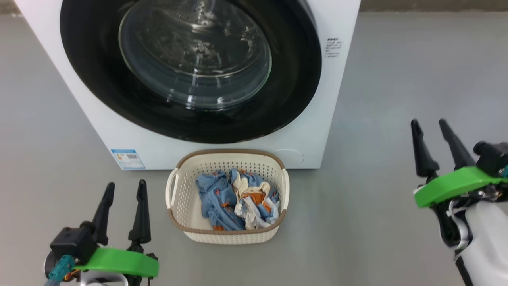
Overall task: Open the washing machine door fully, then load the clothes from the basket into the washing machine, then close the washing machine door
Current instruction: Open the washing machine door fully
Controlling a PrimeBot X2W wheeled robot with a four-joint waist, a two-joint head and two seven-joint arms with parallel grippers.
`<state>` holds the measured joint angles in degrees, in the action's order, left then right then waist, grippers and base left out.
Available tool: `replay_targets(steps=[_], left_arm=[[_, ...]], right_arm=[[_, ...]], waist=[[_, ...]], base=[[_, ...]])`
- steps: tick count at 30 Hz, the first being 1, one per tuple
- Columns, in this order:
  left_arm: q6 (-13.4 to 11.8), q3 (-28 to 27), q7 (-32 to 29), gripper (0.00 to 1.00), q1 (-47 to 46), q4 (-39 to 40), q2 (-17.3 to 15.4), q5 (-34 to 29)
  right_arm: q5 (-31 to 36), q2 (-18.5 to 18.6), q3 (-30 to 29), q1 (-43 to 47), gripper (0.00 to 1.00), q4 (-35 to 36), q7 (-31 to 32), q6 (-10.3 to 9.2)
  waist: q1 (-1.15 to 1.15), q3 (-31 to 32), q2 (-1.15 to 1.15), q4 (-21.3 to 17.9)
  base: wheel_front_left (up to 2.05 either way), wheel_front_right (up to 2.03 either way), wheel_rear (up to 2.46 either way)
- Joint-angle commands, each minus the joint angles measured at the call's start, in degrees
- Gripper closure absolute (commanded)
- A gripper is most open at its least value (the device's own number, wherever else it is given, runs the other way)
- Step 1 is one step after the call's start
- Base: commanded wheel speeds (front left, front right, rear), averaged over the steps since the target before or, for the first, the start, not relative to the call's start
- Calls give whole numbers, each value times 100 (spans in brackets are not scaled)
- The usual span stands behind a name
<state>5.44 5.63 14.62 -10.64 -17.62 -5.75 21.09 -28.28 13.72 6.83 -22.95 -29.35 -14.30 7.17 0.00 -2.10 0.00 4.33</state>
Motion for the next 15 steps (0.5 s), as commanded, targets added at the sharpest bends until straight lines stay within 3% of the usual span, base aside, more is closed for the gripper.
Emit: replay_targets(steps=[1,3,6,7,15], left_arm=[[21,-195,38,0,-258,182,-63,-45],[39,-206,38,0,-301,199,-57,-44],[68,-207,38,0,-367,217,-46,-50],[76,-207,38,0,-389,220,-41,-51],[115,-243,38,0,-566,244,17,-91]], right_arm=[[-36,92,39,-232,0,104,-70,32],[-163,92,-35,-371,0,85,-70,32],[-344,115,-176,-585,89,41,-70,32],[-390,129,-201,-649,100,32,-70,32],[-1148,190,-247,-1117,100,85,-70,32]], waist=[[0,-148,0,106],[0,-248,0,153],[0,-389,0,220],[0,-435,0,242],[0,-807,0,404]], base=[[0,0,0],[0,0,0],[0,0,0],[0,0,0],[0,0,0]])
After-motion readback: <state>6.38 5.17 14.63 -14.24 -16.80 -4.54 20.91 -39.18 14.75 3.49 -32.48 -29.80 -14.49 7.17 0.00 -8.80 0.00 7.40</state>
